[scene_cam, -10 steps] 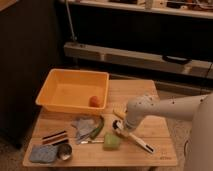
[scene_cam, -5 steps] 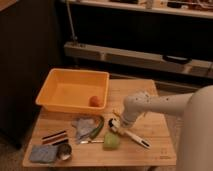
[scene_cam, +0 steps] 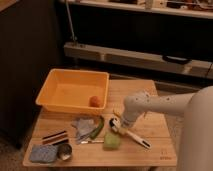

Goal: Wipe table surface with brush

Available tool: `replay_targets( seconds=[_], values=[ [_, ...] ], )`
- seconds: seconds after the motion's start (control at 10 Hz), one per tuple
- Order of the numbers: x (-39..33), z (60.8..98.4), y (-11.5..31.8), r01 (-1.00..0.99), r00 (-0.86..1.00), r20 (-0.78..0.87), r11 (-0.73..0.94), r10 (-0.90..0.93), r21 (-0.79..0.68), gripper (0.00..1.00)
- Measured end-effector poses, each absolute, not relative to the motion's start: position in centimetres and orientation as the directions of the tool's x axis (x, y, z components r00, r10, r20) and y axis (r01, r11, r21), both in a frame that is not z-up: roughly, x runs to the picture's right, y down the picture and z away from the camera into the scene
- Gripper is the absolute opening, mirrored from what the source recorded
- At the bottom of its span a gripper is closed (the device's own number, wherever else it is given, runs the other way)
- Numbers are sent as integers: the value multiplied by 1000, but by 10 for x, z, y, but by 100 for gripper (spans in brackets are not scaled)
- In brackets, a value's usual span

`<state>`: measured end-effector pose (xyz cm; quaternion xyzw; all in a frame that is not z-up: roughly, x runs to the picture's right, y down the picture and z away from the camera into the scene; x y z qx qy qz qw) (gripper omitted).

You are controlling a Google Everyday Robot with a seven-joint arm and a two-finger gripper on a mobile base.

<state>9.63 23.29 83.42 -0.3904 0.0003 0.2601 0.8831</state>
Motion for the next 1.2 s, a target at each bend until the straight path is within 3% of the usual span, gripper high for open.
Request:
replay_targets(
  seconds=[0.5,1.2],
  values=[
    [94,840,221,-446,872,-184,582,454,-679,0],
    [45,890,132,-364,904,-58,691,424,-624,0]
  ],
)
